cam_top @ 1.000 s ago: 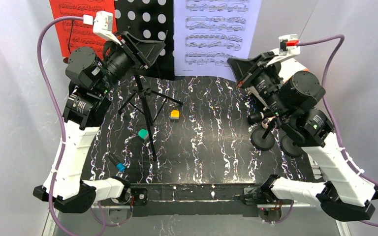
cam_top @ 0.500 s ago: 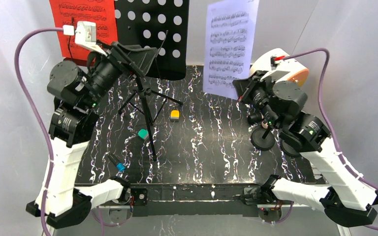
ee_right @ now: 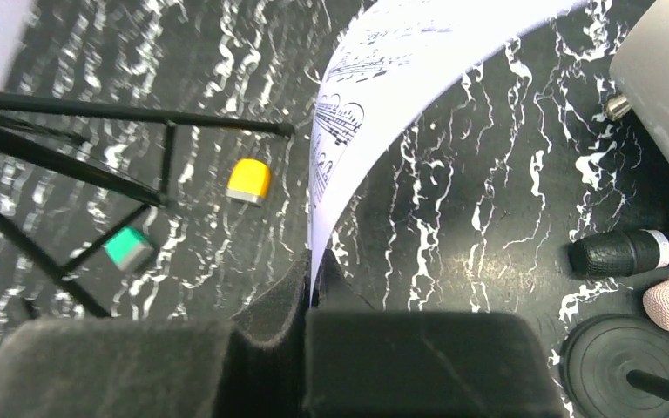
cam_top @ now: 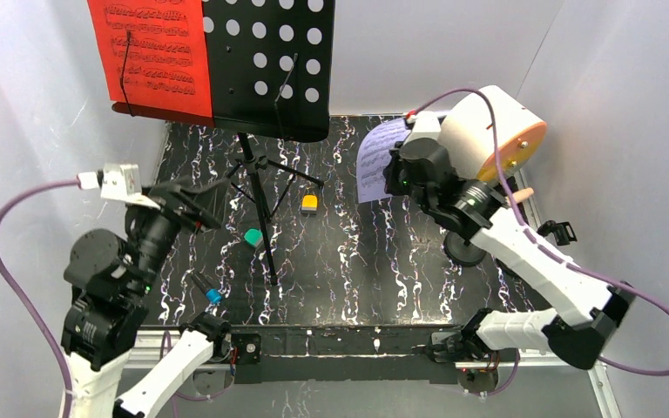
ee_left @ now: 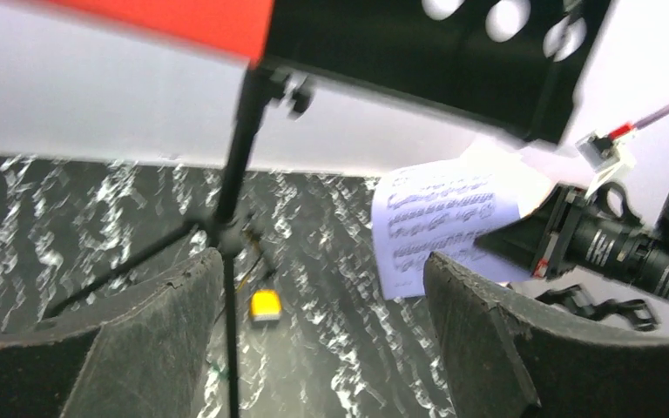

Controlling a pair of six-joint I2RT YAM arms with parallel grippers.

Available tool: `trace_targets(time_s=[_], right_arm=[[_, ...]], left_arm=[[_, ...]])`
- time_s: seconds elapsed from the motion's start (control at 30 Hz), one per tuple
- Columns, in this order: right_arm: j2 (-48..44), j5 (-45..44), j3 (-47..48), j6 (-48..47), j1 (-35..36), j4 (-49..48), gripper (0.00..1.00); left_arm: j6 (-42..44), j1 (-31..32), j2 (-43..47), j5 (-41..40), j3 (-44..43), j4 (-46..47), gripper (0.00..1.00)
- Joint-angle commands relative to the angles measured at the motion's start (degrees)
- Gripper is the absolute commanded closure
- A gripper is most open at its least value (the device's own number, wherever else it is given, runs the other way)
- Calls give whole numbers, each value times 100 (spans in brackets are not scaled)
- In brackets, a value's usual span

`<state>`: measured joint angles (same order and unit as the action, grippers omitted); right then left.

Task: Pack up the instrument practice props
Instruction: Place the sheet music at the center of the board.

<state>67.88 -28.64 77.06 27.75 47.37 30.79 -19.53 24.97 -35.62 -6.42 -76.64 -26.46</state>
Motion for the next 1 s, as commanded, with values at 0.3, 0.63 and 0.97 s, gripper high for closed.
trace_targets(time_s=[0.3, 0.63, 0.97], right_arm=[[2378, 1158, 1634, -1101, -777, -247, 99], [3722, 2512, 3530, -1689, -1122, -451, 99], [4096, 3805, 3985, -1805, -1298, -966, 99]], left_arm=[[-214, -4, 1908, -1122, 2968, -3, 15], [-43, -2, 2801, -1577, 4128, 590, 14], [20, -10, 3389, -1733, 4623, 841, 14]])
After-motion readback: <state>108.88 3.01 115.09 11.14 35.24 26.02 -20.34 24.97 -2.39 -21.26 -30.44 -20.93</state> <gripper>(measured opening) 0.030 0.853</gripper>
